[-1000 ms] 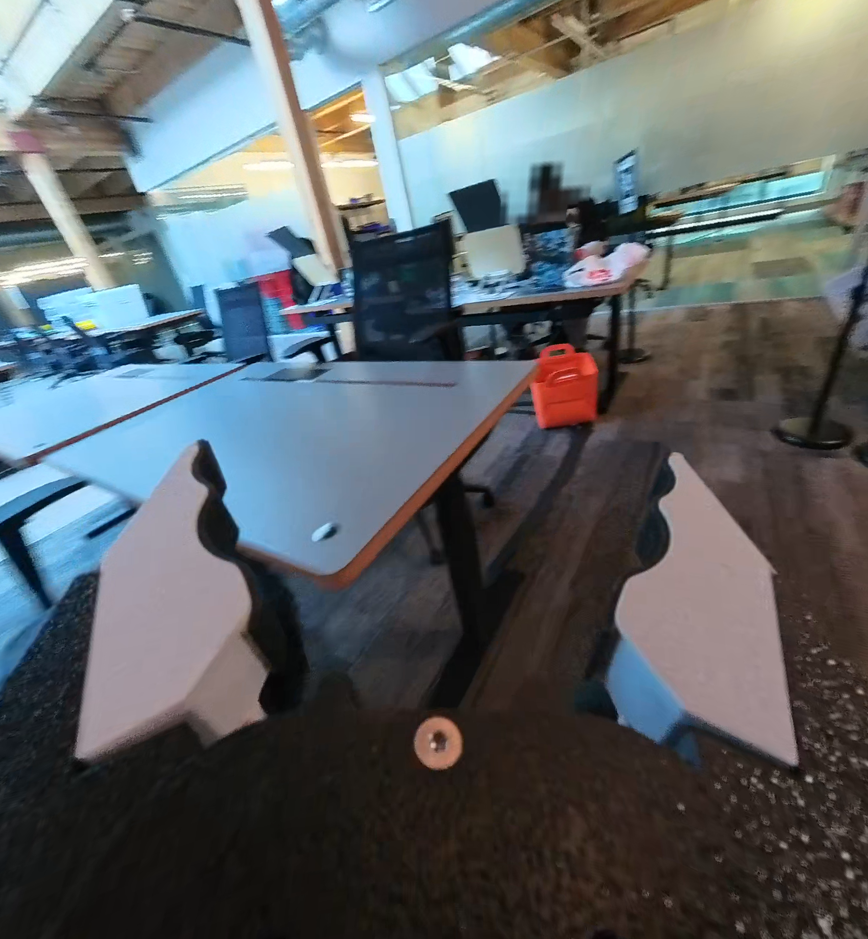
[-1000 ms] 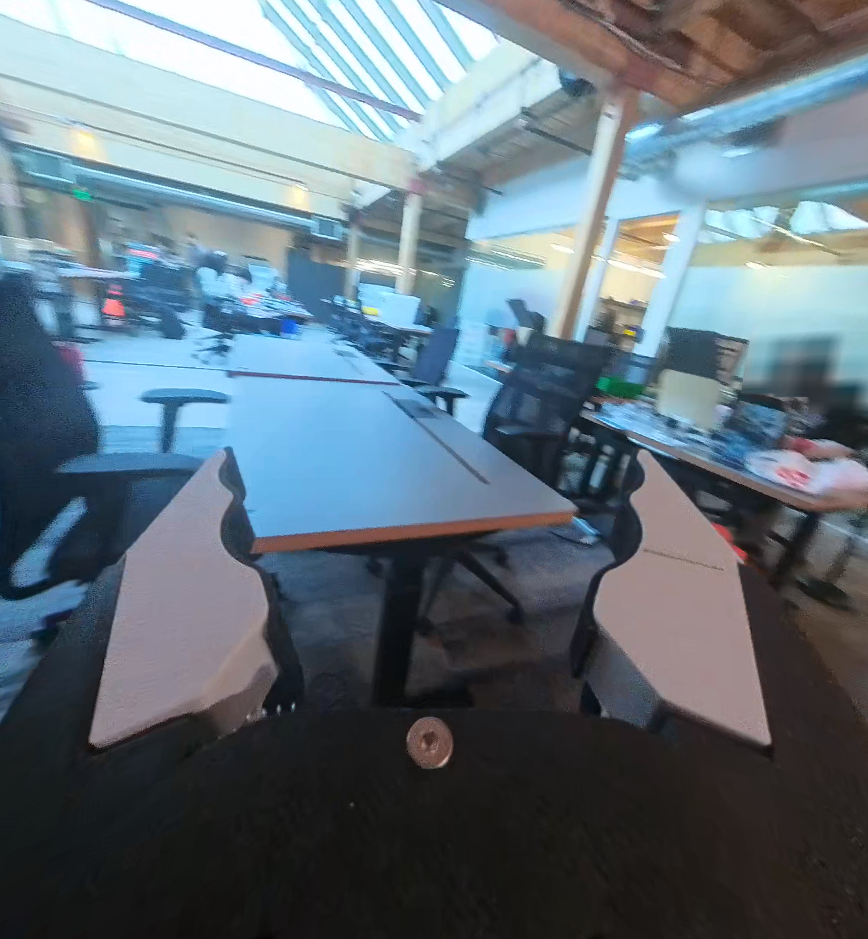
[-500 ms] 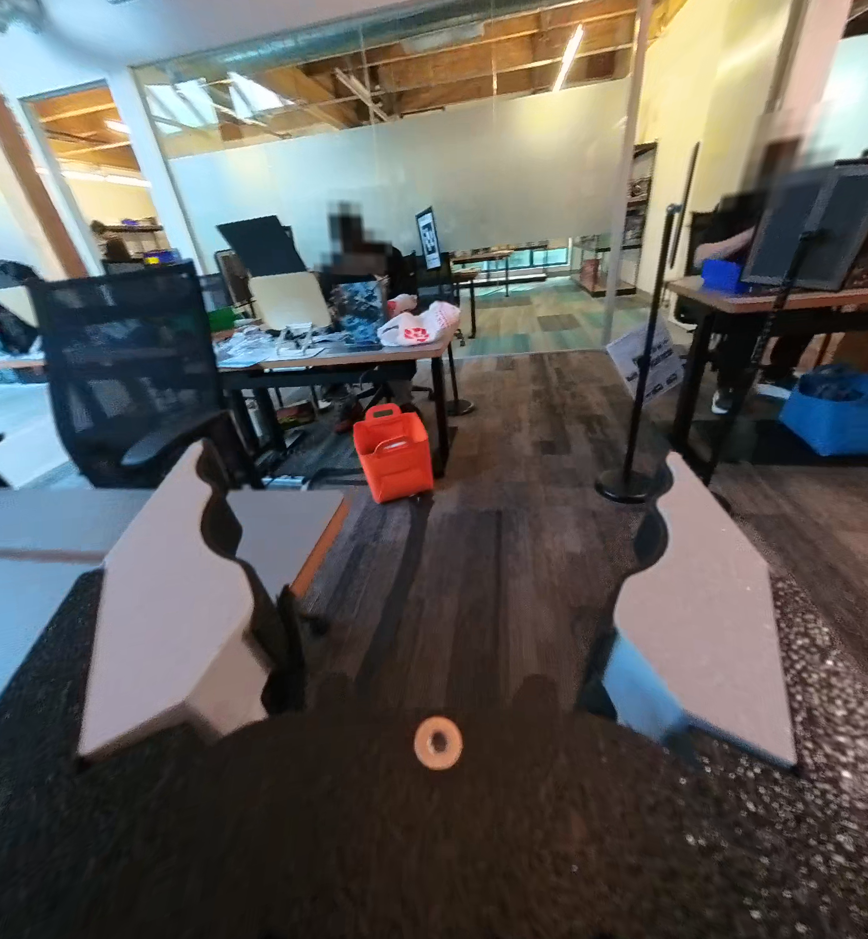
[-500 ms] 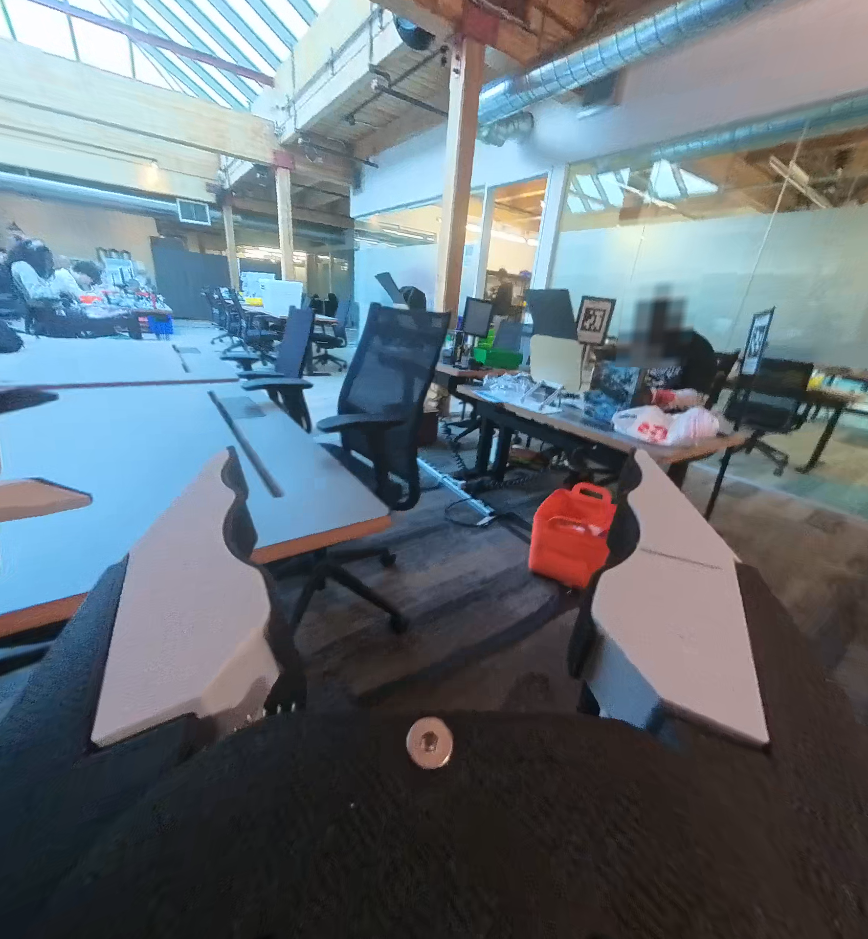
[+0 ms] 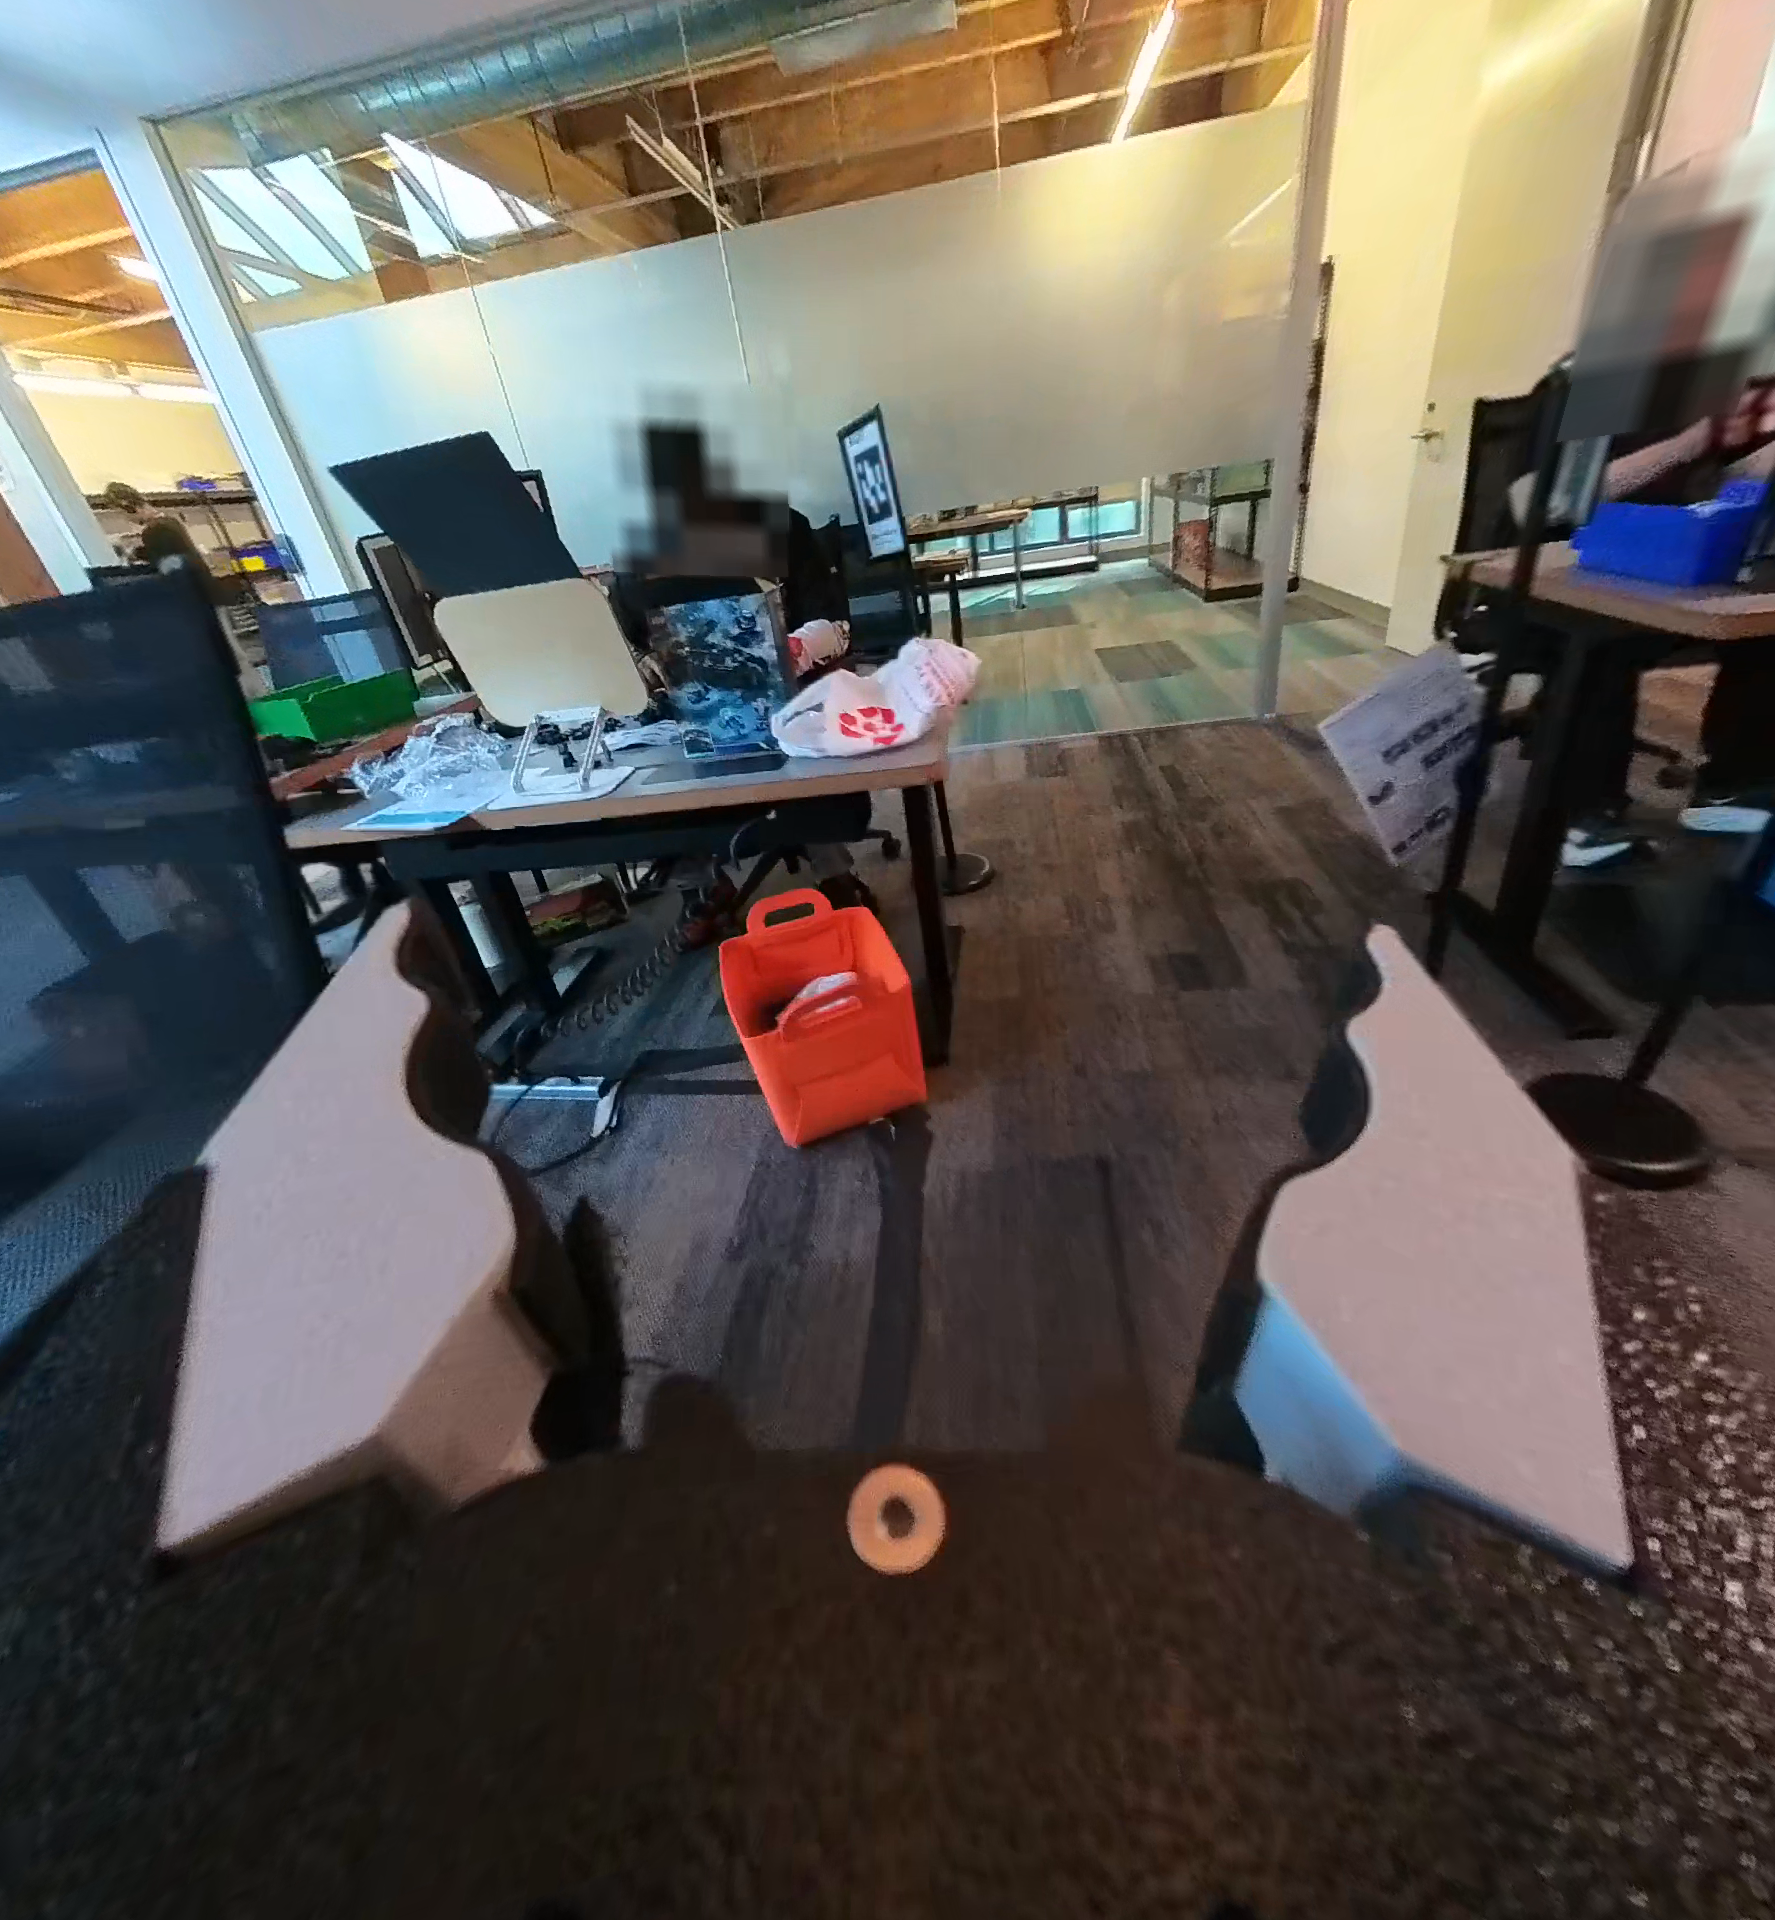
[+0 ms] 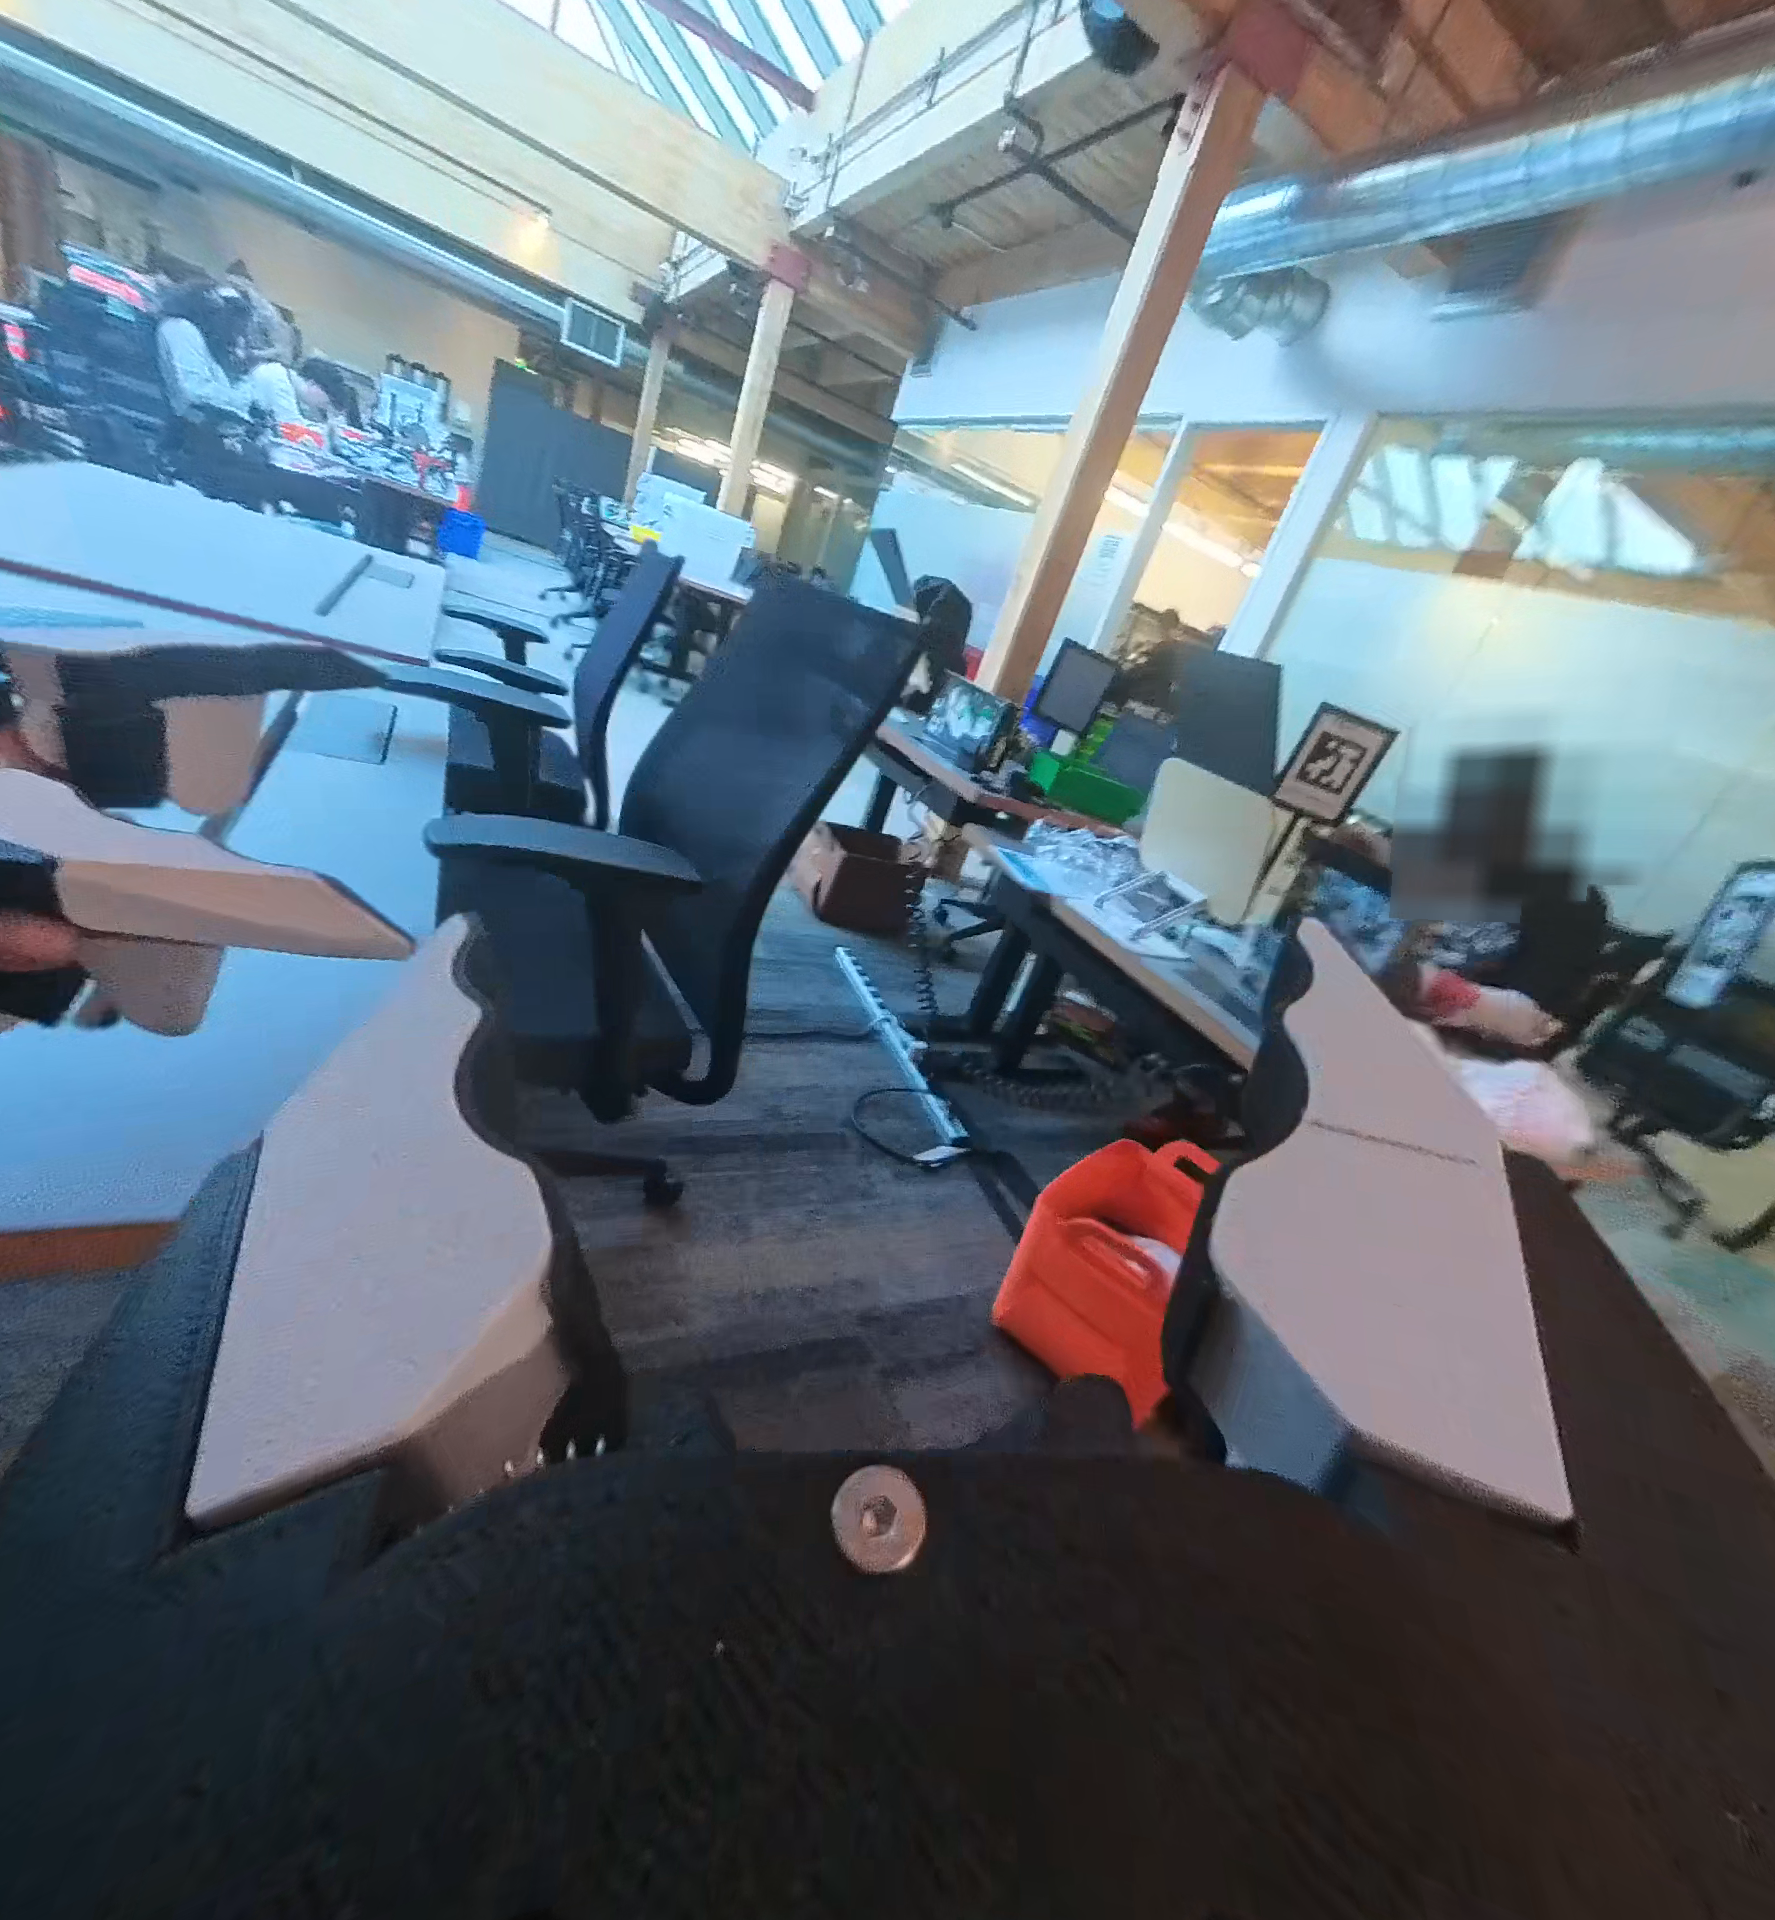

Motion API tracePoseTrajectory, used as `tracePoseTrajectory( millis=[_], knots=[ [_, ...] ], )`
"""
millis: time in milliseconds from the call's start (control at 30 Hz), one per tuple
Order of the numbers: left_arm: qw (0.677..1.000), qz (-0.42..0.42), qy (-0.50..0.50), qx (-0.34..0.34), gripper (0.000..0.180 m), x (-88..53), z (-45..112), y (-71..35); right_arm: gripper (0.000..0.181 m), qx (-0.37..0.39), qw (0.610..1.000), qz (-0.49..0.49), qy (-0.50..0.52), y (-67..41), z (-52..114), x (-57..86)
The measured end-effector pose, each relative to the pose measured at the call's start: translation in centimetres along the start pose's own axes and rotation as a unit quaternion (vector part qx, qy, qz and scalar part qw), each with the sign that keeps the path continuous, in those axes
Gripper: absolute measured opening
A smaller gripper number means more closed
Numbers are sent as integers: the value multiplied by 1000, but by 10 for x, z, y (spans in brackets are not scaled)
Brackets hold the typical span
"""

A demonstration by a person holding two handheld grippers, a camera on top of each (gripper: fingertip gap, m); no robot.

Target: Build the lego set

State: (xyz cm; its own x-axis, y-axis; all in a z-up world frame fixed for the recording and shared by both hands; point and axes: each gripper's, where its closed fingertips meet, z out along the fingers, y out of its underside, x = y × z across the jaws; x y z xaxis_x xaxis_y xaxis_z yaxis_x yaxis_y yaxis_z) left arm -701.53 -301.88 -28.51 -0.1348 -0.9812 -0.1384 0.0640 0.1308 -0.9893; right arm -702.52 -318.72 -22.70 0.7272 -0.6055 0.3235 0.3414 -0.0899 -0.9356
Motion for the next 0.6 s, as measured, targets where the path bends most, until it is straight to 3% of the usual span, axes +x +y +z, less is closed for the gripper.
tracePoseTrajectory(
  millis=[167,367,600],
  knots=[
    [1000,-6,1,7,156,-55,125,-4,142,-12,997,68,-45,33,120,73],
    [1000,-25,12,3,157,-98,281,13,148,-41,999,31,-15,100,224,186],
    [999,-22,-43,-2,155,-164,464,56,138,-51,997,-6,-59,201,362,309]
  ],
)
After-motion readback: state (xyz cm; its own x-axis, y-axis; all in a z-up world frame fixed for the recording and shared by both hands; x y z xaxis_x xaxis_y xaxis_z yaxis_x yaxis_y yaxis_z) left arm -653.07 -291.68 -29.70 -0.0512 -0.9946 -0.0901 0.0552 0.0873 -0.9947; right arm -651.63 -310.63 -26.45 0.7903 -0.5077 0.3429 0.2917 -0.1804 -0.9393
